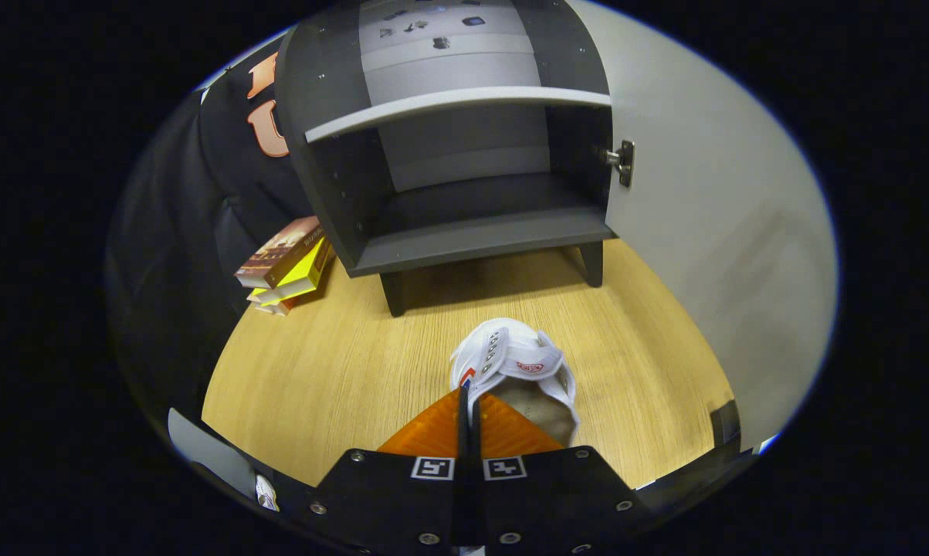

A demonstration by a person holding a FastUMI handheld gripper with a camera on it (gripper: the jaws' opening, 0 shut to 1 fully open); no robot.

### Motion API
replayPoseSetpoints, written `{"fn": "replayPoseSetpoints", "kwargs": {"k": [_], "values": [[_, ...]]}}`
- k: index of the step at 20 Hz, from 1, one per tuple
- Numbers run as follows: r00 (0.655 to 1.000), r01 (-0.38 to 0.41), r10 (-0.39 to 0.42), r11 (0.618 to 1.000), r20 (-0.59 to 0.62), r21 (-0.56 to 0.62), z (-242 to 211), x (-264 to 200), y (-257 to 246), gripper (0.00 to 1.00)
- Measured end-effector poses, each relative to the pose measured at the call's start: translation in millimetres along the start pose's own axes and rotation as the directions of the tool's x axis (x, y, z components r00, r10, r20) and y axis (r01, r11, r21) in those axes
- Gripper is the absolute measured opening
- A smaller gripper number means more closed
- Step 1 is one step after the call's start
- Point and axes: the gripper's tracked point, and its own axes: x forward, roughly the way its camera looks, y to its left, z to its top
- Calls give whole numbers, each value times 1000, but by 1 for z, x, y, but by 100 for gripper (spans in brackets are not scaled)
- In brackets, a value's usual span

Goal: Open the shoe cabinet door, grab the shoes and put them into the shoe cabinet, then close the shoe cabinet door.

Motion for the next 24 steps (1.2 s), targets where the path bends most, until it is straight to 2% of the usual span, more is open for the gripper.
{"fn": "replayPoseSetpoints", "kwargs": {"k": [5,9,12,17,20,24], "values": [[982,2,2,1000,190,-19,98,-59,4,0],[941,22,-8,999,338,-36,172,-101,6,0],[905,21,8,998,425,-65,222,-113,14,0],[874,6,36,996,485,-86,303,-70,26,0],[878,21,33,994,477,-107,340,-20,31,0],[899,23,43,989,437,-146,361,52,49,0]]}}
